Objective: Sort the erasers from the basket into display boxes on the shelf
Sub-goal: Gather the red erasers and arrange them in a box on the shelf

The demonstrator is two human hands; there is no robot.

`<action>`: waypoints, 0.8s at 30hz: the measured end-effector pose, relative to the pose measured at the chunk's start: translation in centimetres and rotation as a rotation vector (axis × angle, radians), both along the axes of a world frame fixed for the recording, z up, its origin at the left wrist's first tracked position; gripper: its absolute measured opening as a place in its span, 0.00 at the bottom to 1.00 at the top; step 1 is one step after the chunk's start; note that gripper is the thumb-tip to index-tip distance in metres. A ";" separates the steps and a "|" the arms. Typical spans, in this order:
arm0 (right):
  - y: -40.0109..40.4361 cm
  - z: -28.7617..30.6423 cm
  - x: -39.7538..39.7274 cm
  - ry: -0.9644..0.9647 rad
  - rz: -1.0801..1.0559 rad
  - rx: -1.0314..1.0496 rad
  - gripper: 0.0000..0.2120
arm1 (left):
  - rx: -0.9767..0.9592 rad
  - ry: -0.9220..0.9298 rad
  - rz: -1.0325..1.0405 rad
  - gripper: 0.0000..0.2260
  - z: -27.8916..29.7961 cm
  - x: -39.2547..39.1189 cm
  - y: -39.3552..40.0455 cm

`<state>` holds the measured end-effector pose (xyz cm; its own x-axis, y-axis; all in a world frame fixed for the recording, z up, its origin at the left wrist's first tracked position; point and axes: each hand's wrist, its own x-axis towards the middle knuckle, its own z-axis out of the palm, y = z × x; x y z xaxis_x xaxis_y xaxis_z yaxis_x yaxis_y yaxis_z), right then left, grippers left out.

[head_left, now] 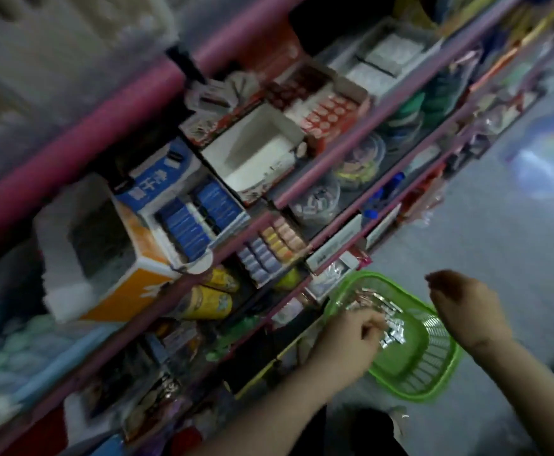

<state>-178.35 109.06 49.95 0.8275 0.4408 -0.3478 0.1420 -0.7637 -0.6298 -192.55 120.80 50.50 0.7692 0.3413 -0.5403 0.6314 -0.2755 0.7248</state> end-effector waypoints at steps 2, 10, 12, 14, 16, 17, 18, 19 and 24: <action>-3.9 -4.5 -0.6 0.142 -0.051 -0.139 0.10 | -0.083 0.149 -0.032 0.10 -6.1 0.8 -1.8; -13.2 -27.7 -4.5 0.412 -0.101 -0.362 0.16 | 0.188 0.413 -0.287 0.11 -30.6 2.2 -3.5; -14.1 -34.8 -4.9 0.419 -0.094 -0.383 0.18 | 0.224 0.386 -0.335 0.10 -37.2 3.0 -3.6; -14.4 -42.2 -4.3 0.391 -0.064 -0.421 0.20 | 0.299 0.328 -0.422 0.09 -44.0 3.9 -3.3; -14.1 -49.7 -3.5 0.366 0.010 -0.462 0.24 | 0.408 0.296 -0.549 0.16 -51.2 4.8 -2.8; -13.8 -52.7 -2.8 0.357 0.070 -0.488 0.26 | 0.454 0.312 -0.607 0.21 -54.2 5.3 -2.3; -13.5 -56.0 -2.2 0.336 0.126 -0.513 0.29 | 0.495 0.335 -0.663 0.25 -57.4 5.7 -2.0; -13.1 -58.9 -1.5 0.311 0.177 -0.533 0.31 | 0.542 0.342 -0.721 0.28 -60.3 6.3 -1.7; -10.1 -69.1 1.5 0.152 0.372 -0.580 0.33 | 0.757 0.181 -1.050 0.34 -70.5 9.5 -0.7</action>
<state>-176.85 98.92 -19.16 0.5816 0.3936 -0.7119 0.4018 -0.8999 -0.1693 -183.03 120.15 -20.00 0.7899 -0.1102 -0.6033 -0.0611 -0.9930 0.1014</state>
